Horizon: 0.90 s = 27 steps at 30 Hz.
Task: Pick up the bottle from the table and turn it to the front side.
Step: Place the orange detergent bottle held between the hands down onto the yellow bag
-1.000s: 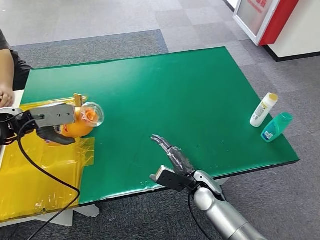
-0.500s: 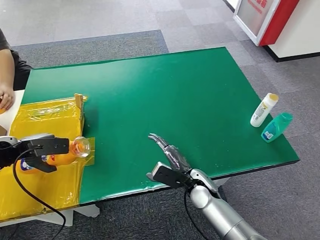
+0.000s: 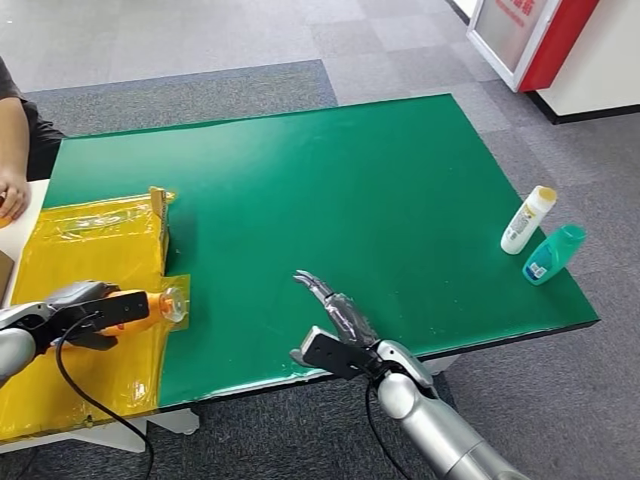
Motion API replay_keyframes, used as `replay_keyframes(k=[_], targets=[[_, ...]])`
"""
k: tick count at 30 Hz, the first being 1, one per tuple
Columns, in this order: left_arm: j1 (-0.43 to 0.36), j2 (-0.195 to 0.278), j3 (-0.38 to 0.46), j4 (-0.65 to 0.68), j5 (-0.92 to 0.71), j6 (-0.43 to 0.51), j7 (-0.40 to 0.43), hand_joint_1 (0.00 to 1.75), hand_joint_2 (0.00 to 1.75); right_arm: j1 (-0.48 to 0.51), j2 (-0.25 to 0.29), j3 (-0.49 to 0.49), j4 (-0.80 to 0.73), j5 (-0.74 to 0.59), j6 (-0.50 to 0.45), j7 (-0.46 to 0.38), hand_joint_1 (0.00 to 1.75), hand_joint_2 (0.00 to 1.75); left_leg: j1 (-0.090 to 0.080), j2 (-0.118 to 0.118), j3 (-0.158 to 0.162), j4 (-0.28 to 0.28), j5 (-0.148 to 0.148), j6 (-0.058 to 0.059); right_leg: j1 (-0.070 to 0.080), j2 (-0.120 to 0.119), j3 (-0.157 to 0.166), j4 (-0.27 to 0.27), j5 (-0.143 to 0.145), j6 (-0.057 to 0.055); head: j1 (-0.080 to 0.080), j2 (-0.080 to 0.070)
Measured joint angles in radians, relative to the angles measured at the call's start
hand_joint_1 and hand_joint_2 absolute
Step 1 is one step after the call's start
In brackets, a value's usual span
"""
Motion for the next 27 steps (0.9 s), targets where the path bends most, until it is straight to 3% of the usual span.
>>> replay_keyframes(k=[1,3,4,5,7,12,17,21,22,26,27], targets=[[0.003,-0.013,0.011,0.009,-0.010,0.009,-0.004,1.63,1.75,0.001,0.000,0.000,0.002,0.001,0.000,-0.003,0.00,1.75,0.000,0.000,0.000,0.000,0.000,0.000,0.000,0.000,0.000,0.000,0.000,0.000,0.000,0.000],[0.006,-0.039,0.031,0.025,-0.030,0.025,-0.009,0.99,1.75,0.002,0.001,0.000,0.005,0.003,0.000,-0.006,0.00,1.75,0.000,0.000,0.000,0.000,0.000,0.000,0.000,0.000,0.000,0.000,0.000,0.000,0.000,0.000],[0.008,-0.052,0.040,0.032,-0.042,0.033,-0.010,0.55,1.75,0.003,0.001,0.000,0.006,0.003,0.001,-0.006,0.00,1.75,0.000,0.000,0.000,0.000,0.000,0.000,0.000,0.000,0.000,0.000,0.000,0.000,0.000,0.000],[0.010,-0.064,0.047,0.038,-0.053,0.040,-0.010,0.24,1.75,0.003,0.001,0.000,0.007,0.003,0.001,-0.007,0.00,1.75,0.000,-0.001,0.000,0.000,0.000,0.000,0.000,0.000,0.000,0.000,0.000,0.000,0.000,0.000],[0.013,-0.089,0.061,0.049,-0.070,0.050,-0.009,0.00,1.75,0.004,0.002,0.000,0.008,0.005,0.003,-0.008,0.00,1.75,0.000,-0.001,0.000,0.000,0.000,0.000,0.000,0.000,0.000,0.000,0.000,0.000,0.000,0.000],[0.023,-0.130,0.095,0.063,-0.082,0.066,-0.003,0.00,1.75,0.007,0.002,0.000,0.010,0.008,0.004,-0.008,0.00,1.75,0.000,0.000,0.000,0.000,0.000,0.000,0.000,0.000,0.000,0.000,0.000,0.000,0.000,0.000],[0.035,-0.139,0.127,0.064,-0.079,0.062,-0.011,0.00,1.75,0.014,0.002,0.000,0.010,0.010,0.003,-0.008,0.00,1.75,0.000,0.000,0.000,0.000,0.000,0.000,0.000,0.000,0.000,0.000,0.000,0.000,0.000,0.000],[0.063,-0.118,0.159,0.027,-0.035,0.054,-0.028,0.00,0.00,0.026,0.001,-0.003,0.008,0.010,-0.008,-0.008,0.00,1.75,0.000,0.000,0.000,0.000,0.000,0.000,0.000,0.001,0.000,0.000,0.000,0.000,0.000,0.000],[0.080,-0.101,0.173,-0.004,-0.017,0.057,-0.032,0.00,0.00,0.034,0.000,-0.007,0.005,0.010,-0.014,-0.008,0.00,1.75,0.000,0.001,0.000,0.000,0.000,0.000,0.000,0.001,0.000,0.000,0.000,0.000,0.000,0.000],[0.241,-0.006,0.306,-0.220,0.068,0.134,-0.075,0.00,1.75,0.099,-0.018,-0.040,-0.052,0.016,-0.050,-0.010,0.00,1.75,0.000,0.002,0.000,0.000,-0.003,-0.001,0.000,0.003,-0.001,0.000,-0.002,-0.001,0.000,0.000],[0.306,0.005,0.357,-0.289,0.083,0.161,-0.101,0.00,1.75,0.123,-0.023,-0.052,-0.075,0.020,-0.058,-0.012,0.00,1.75,0.000,0.003,0.001,0.000,-0.004,-0.001,0.000,0.003,-0.001,0.000,-0.004,-0.001,0.000,0.000]])
